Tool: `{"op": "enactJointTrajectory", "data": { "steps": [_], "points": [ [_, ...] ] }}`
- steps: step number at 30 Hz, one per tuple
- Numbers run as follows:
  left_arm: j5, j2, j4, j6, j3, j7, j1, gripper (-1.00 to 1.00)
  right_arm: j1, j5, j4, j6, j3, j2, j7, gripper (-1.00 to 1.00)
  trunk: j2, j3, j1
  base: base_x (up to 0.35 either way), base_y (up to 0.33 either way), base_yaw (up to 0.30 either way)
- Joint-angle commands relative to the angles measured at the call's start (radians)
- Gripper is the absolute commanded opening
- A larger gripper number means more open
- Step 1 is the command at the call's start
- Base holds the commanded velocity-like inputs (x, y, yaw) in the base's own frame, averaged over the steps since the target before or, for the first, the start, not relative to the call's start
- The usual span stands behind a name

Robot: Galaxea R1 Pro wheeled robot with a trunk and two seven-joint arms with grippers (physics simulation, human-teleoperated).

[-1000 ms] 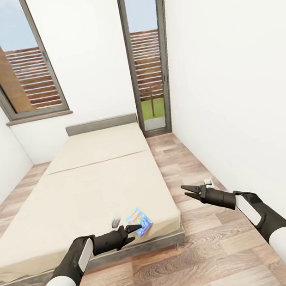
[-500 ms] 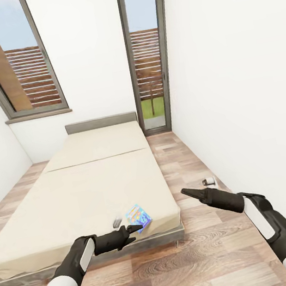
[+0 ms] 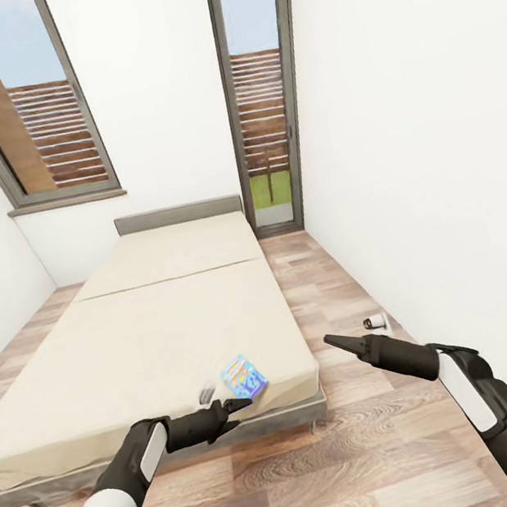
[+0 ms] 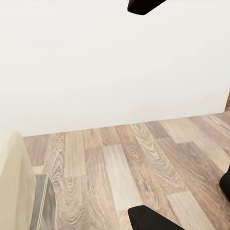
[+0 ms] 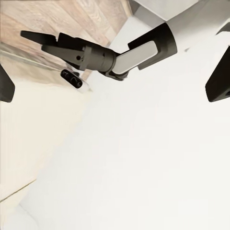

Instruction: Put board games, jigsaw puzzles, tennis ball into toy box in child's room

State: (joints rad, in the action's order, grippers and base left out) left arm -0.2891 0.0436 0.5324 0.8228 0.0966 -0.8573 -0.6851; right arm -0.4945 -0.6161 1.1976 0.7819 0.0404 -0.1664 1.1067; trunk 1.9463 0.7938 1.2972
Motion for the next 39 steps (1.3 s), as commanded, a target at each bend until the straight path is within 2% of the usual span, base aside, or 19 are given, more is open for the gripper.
{"op": "enactJointTrajectory", "data": {
  "steps": [1, 7, 12, 16, 22, 32, 39],
  "points": [
    [0.0, 0.001, 0.0, 0.005, 0.002, -0.005, -0.001, 1.0, -0.001, -0.005, 0.0, 0.006, 0.0, 0.001, -0.006, 1.0, 0.008, 0.004, 0.004, 0.0, 0.0, 0.0],
    [-0.004, 0.017, 0.0, 0.007, 0.014, -0.02, -0.001, 1.0, 0.0, -0.005, 0.0, 0.005, 0.001, 0.004, -0.026, 1.0, 0.05, 0.023, 0.027, 0.0, 0.0, 0.0],
    [-0.006, 0.033, 0.0, 0.01, 0.068, -0.028, -0.001, 1.0, -0.001, -0.009, 0.0, 0.007, 0.001, 0.004, -0.032, 1.0, 0.085, 0.039, 0.046, 0.0, 0.0, 0.0],
    [-0.007, 0.035, 0.0, 0.011, 0.084, -0.028, -0.001, 1.0, -0.001, -0.011, 0.0, 0.01, 0.003, 0.0, -0.033, 1.0, 0.113, 0.051, 0.061, 0.0, 0.0, 0.0],
    [-0.007, 0.032, 0.0, 0.008, 0.093, -0.027, -0.001, 1.0, 0.0, -0.013, 0.0, 0.012, 0.009, -0.005, -0.033, 1.0, 0.155, 0.07, 0.084, 0.0, 0.0, 0.0],
    [-0.007, 0.027, 0.0, 0.006, 0.096, -0.029, -0.002, 1.0, 0.0, -0.012, 0.0, 0.013, 0.016, 0.001, -0.035, 1.0, 0.225, 0.101, 0.123, 0.0, 0.0, 0.0],
    [-0.007, 0.034, 0.002, 0.007, 0.102, -0.047, -0.002, 1.0, 0.0, -0.01, 0.0, 0.012, 0.016, 0.004, -0.045, 1.0, 0.274, 0.123, 0.149, 0.0, 0.0, 0.0]
  ]
}}
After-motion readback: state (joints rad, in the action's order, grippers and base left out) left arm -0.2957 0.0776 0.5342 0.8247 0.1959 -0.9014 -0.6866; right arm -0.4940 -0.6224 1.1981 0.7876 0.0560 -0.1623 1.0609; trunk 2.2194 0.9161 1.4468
